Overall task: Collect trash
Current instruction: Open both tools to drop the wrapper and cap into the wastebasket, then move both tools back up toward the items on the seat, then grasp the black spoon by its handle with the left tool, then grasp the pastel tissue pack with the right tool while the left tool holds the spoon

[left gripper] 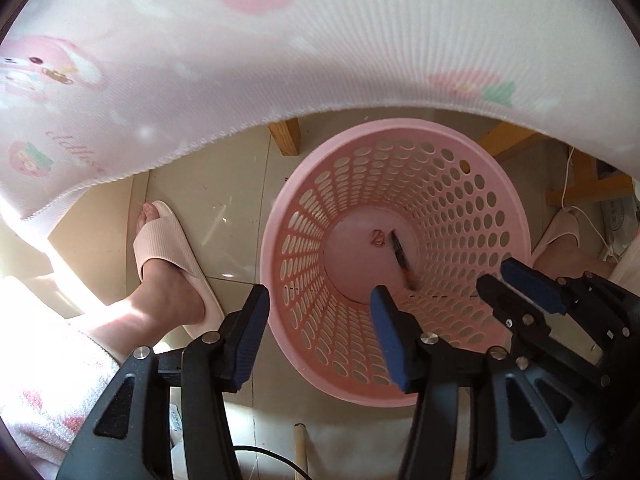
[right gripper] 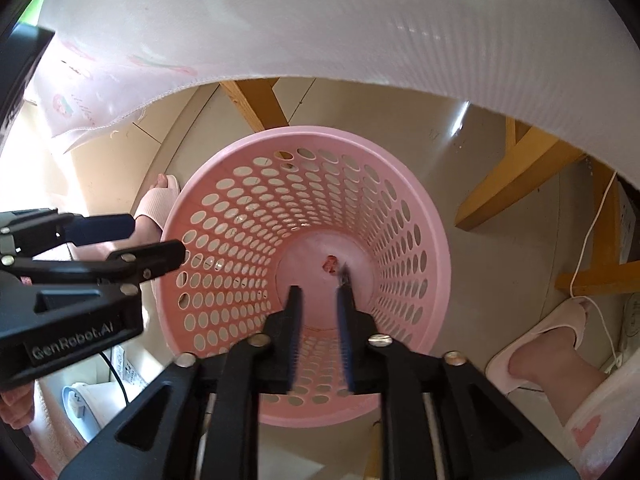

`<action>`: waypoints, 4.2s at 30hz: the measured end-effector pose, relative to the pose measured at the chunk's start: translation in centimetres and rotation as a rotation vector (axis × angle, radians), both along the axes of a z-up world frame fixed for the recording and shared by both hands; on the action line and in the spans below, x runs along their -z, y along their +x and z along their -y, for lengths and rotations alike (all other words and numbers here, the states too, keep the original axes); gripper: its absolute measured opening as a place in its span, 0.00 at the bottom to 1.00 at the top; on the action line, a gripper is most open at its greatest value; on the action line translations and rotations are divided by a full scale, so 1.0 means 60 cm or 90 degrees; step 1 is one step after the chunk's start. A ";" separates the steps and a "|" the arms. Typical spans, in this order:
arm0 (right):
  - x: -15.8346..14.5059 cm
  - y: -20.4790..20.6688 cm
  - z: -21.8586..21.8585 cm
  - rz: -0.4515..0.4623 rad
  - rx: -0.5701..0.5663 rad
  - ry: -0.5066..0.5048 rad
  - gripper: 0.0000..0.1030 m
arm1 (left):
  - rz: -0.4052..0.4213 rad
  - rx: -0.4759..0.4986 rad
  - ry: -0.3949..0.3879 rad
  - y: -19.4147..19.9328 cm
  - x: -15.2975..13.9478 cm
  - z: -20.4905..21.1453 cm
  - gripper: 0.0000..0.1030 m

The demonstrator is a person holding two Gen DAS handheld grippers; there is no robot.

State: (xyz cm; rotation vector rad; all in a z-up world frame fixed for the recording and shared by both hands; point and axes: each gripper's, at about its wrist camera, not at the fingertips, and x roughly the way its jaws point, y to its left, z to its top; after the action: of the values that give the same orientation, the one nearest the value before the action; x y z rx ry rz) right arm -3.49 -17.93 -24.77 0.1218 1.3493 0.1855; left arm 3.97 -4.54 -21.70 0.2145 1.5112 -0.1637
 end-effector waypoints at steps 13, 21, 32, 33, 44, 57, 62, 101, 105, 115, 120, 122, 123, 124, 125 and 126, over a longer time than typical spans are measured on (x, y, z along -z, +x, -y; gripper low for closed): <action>-0.081 -0.001 0.005 0.092 0.021 -0.027 0.49 | 0.085 -0.043 -0.037 0.008 -0.085 -0.036 0.59; -0.151 -0.009 -0.001 0.153 0.020 -0.023 0.50 | 0.162 -0.056 -0.046 0.008 -0.143 -0.046 0.67; -0.260 -0.055 0.030 0.280 0.069 -0.084 0.50 | 0.322 -0.052 -0.070 -0.016 -0.243 -0.067 0.85; -0.270 -0.058 0.036 0.293 0.076 -0.088 0.50 | 0.336 -0.046 -0.078 -0.016 -0.250 -0.065 0.86; -0.383 -0.096 0.063 0.457 0.091 -0.130 0.60 | 0.396 -0.054 -0.092 -0.028 -0.281 -0.064 0.86; -0.538 -0.046 0.163 0.567 0.118 -0.130 0.72 | 0.481 -0.014 -0.143 -0.004 -0.420 -0.065 0.91; -0.582 -0.015 0.209 0.591 0.113 -0.129 0.72 | 0.539 -0.031 -0.144 0.053 -0.484 -0.064 0.95; -0.388 0.112 0.175 0.393 0.062 -0.137 0.72 | 0.386 -0.100 -0.161 0.239 -0.305 -0.108 0.53; -0.378 0.116 0.177 0.378 0.071 -0.129 0.72 | 0.379 -0.113 -0.152 0.256 -0.293 -0.112 0.41; -0.368 0.120 0.189 0.372 0.099 -0.133 0.72 | 0.386 -0.156 -0.222 0.243 -0.320 -0.130 0.05; -0.371 0.117 0.188 0.375 0.108 -0.113 0.72 | 0.420 -0.152 -0.240 0.203 -0.359 -0.132 0.05; -0.370 0.120 0.182 0.375 0.112 -0.113 0.78 | 0.422 -0.159 -0.249 0.192 -0.365 -0.139 0.05; -0.370 0.121 0.177 0.376 0.115 -0.114 0.82 | 0.419 -0.164 -0.255 0.189 -0.367 -0.143 0.05; -0.369 0.123 0.173 0.380 0.120 -0.113 0.83 | 0.415 -0.168 -0.262 0.185 -0.367 -0.145 0.05; -0.370 0.124 0.167 0.383 0.123 -0.110 0.83 | 0.407 -0.169 -0.266 0.183 -0.365 -0.145 0.05; -0.370 0.128 0.160 0.385 0.123 -0.105 0.83 | 0.399 -0.167 -0.263 0.182 -0.363 -0.141 0.05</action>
State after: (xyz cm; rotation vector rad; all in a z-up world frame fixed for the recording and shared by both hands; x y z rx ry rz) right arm 4.20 -27.56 -2.58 0.0487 0.7400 -0.0536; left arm 14.88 3.94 0.08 -0.2481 0.8449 -0.1742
